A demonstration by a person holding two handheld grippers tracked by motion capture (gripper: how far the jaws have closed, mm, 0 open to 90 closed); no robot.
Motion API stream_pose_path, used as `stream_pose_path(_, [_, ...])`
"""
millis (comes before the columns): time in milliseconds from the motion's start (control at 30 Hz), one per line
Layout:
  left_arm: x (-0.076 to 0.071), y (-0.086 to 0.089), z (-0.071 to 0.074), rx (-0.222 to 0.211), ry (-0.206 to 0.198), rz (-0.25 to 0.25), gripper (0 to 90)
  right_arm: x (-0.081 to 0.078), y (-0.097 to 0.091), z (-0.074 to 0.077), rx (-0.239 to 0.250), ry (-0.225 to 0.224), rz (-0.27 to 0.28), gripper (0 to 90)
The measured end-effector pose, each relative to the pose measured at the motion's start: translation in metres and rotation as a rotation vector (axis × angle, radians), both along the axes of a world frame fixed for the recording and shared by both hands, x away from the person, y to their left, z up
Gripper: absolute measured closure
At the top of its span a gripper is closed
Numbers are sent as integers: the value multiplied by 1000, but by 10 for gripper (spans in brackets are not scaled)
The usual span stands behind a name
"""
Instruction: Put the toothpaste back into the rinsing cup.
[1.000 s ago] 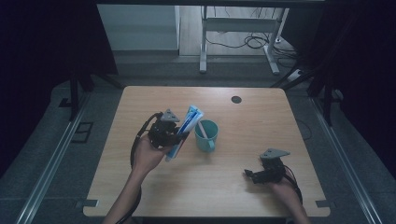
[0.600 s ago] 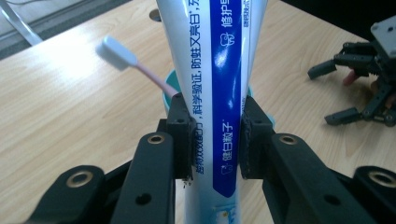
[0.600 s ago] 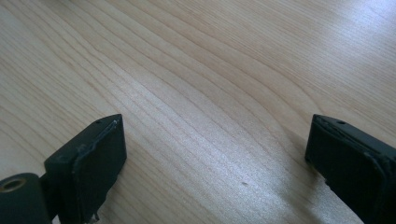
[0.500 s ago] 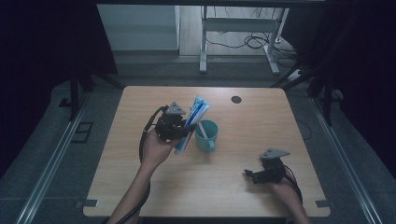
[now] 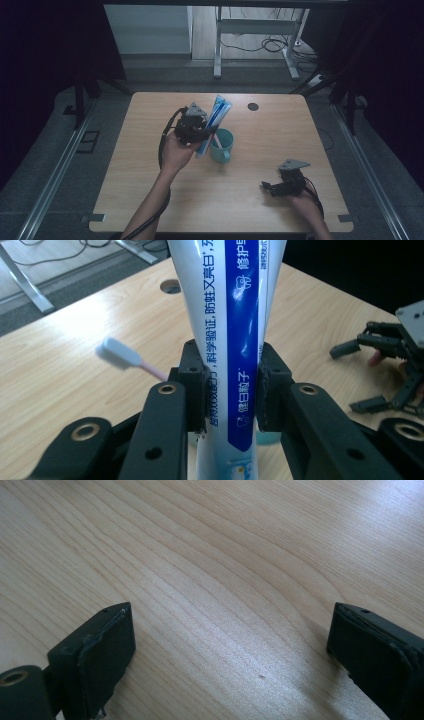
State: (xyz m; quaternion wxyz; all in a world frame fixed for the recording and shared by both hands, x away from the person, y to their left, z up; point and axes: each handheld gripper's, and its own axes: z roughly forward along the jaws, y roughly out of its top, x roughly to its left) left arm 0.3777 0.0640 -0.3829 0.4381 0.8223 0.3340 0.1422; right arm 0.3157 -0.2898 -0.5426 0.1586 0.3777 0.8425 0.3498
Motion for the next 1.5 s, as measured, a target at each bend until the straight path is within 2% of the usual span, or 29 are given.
stream_pose_path(967, [26,-34,10,-95,-70,35,709,0,0,0,0,0,1,50])
stream_pose_path(1167, [29,-38,3,-100,-77,35,709,0,0,0,0,-1,0,50])
stream_pose_path(1500, [32,-48,-18,-82,-70,37,707,0,0,0,1,-1,0,50])
